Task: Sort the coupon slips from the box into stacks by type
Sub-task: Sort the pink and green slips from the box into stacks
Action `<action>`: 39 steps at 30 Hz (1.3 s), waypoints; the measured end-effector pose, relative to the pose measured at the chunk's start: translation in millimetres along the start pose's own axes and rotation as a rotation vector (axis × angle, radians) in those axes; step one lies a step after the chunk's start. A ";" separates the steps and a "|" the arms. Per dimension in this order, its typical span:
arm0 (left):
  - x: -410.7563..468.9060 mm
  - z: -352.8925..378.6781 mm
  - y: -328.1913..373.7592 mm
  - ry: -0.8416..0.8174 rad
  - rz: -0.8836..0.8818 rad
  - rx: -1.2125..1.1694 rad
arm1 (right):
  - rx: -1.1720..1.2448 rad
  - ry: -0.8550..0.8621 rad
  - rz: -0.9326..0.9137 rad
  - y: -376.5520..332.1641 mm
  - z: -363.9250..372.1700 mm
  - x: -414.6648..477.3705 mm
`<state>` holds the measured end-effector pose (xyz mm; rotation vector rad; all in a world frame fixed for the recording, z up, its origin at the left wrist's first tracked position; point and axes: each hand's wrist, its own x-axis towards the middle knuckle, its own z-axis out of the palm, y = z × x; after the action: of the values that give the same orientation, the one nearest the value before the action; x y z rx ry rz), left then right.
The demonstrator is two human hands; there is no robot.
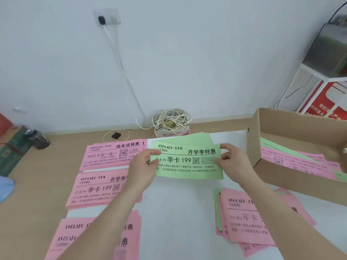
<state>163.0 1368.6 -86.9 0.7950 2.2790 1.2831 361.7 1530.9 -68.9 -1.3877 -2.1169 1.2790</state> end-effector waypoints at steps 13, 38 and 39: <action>45.1 23.4 -23.1 -0.482 0.327 0.893 | -0.728 -0.168 0.101 8.4 51.1 46.8; -101.4 137.2 30.4 -0.730 0.638 0.900 | -0.736 -0.176 0.069 110.3 -70.0 -129.6; -104.0 139.1 32.2 -0.729 0.660 0.943 | -0.730 -0.160 0.048 115.5 -73.6 -127.8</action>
<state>333.0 1402.6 -120.8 2.0292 1.9326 -0.0939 538.7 1475.6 -94.5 -1.6330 -2.8398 0.6489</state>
